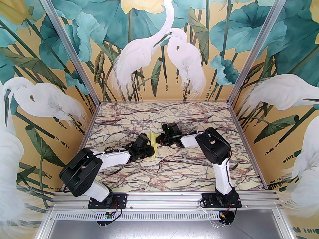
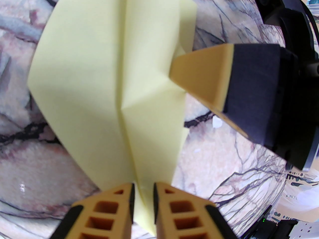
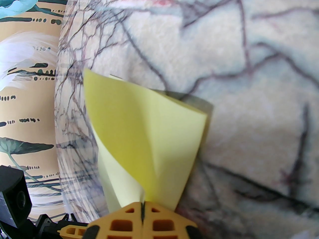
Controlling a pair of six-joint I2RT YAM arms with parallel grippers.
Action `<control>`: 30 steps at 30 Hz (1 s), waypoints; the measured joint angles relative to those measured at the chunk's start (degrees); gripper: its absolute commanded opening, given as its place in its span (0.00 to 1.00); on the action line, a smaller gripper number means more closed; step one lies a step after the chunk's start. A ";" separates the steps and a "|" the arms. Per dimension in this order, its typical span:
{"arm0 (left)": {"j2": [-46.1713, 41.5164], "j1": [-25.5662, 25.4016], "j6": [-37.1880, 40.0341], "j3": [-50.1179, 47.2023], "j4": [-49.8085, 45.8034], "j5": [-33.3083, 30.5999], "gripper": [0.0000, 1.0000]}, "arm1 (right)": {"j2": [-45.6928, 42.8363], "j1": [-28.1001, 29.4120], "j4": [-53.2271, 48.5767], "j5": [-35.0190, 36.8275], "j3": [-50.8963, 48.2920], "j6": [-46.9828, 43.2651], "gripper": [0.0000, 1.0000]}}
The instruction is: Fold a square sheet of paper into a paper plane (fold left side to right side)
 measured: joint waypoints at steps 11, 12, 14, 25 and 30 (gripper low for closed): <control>2.16 0.09 0.28 0.37 0.59 0.02 0.16 | -0.22 -0.90 -1.84 0.35 0.46 -1.44 0.00; 2.49 0.09 0.35 0.59 0.61 0.02 0.16 | -0.22 -0.90 -1.95 0.37 0.55 -1.46 0.00; 2.71 0.09 0.35 0.83 0.63 0.04 0.14 | -0.22 -0.94 -2.14 0.59 0.66 -1.51 0.00; 3.23 0.04 0.37 1.22 0.61 -0.09 0.13 | -1.29 -1.64 -3.15 1.51 0.63 -1.73 0.00; 3.76 -0.11 0.39 1.86 0.59 -0.20 0.13 | -2.56 -2.38 -3.72 1.53 0.63 -2.38 0.00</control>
